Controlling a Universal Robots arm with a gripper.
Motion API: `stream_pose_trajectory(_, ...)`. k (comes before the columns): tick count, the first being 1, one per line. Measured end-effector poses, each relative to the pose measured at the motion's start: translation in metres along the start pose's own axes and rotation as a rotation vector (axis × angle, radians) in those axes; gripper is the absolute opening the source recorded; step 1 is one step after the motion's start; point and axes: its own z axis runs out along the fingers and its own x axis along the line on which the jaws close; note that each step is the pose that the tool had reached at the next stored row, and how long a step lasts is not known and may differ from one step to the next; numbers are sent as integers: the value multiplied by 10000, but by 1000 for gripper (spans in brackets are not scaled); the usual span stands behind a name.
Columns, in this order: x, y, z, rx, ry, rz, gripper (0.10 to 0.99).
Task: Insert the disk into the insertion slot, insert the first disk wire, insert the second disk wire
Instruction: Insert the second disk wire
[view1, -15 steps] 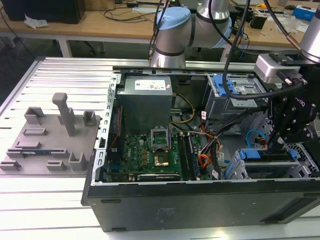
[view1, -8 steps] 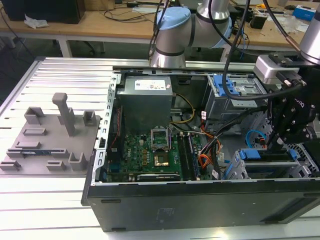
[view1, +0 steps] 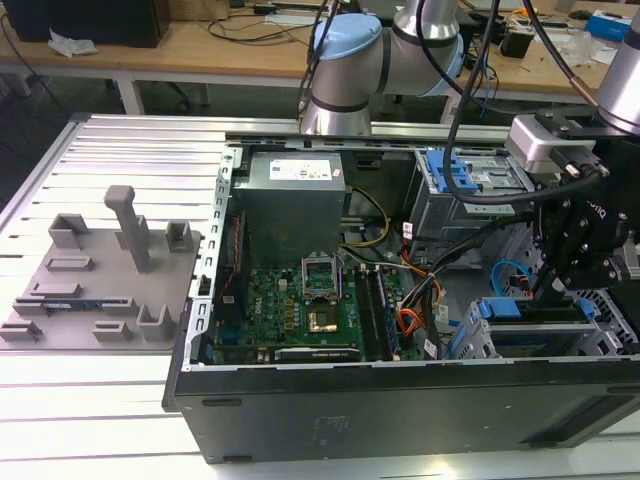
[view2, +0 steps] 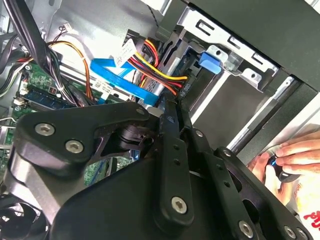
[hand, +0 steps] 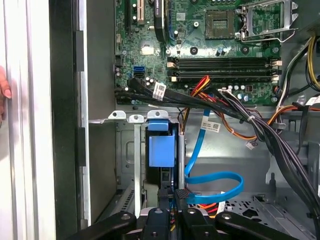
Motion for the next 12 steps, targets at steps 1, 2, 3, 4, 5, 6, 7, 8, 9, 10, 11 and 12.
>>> stream_pose_trajectory(1, -1, 0, 8, -3, 2, 0, 161)
stream_pose_trajectory(2, -1, 1, 16, -5, 3, 0, 161)
stream_pose_trajectory(3, -2, 1, 23, -6, 3, 0, 161)
stream_pose_trajectory(4, -3, 1, 31, -6, 5, 0, 161)
stream_pose_trajectory(5, -4, 2, 61, -10, -8, 0, 227)
stream_pose_trajectory(6, -2, 2, 35, -9, -19, -1, 227)
stream_pose_trajectory(7, 4, 0, -24, -8, 4, -2, 298)
stream_pose_trajectory(8, 8, -1, -64, -8, 9, -2, 298)
stream_pose_trajectory(9, 11, -1, -96, -8, 14, -1, 298)
stream_pose_trajectory(10, 18, -3, -165, -8, 24, -1, 298)
stream_pose_trajectory(11, 24, -5, -242, -8, 36, -2, 298)
stream_pose_trajectory(12, 28, -6, -286, -9, 39, -2, 298)
